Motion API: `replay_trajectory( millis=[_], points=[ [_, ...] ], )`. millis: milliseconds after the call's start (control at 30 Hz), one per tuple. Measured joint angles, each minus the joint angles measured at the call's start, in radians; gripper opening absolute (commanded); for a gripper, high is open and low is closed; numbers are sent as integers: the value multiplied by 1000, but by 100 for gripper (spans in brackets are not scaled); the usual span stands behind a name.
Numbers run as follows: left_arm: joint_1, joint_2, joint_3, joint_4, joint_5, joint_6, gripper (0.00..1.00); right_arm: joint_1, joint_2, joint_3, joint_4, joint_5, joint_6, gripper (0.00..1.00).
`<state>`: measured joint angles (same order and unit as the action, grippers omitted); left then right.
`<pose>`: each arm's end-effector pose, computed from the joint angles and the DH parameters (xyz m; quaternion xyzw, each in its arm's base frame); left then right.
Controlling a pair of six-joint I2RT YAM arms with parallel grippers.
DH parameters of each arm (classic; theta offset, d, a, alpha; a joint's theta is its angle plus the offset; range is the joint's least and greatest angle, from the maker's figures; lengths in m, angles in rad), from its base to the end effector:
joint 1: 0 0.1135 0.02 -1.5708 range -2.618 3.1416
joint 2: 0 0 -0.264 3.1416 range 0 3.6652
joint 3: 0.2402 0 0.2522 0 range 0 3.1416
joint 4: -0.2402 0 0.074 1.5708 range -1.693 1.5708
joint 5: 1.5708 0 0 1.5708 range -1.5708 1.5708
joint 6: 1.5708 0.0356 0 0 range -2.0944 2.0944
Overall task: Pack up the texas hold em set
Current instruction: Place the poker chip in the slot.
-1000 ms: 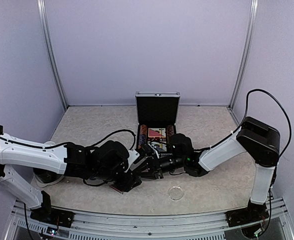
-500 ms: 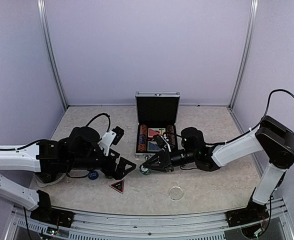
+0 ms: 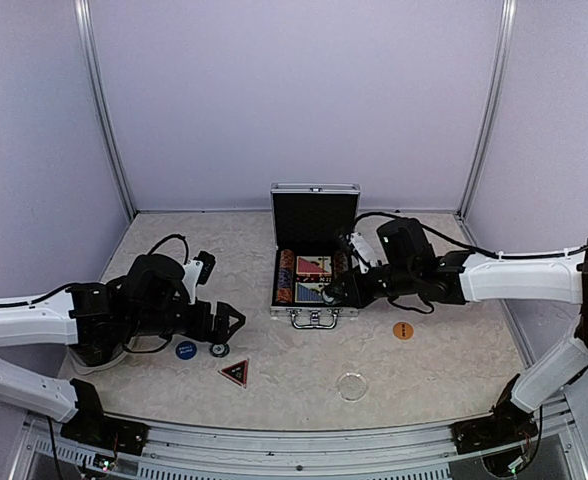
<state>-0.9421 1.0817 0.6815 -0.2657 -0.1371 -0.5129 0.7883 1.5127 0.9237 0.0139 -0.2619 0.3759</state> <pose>0.1397 -0.1839 0.2389 0.1618 0.8831 -0.2440 0.3667 0.2280 0.2424 0.2319 -0.2394 0.8399 0.3561 0.3324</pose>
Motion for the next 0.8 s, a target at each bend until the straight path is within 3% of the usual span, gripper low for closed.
replay_trajectory(
  millis=[433,800],
  points=[
    [1,38,0,-3,0,-14,99,-29,-14,-76,-69,242,-469,0],
    [1,40,0,-4,-1,-27,99,-32,75,-44,-38,293,-597,0]
  ],
)
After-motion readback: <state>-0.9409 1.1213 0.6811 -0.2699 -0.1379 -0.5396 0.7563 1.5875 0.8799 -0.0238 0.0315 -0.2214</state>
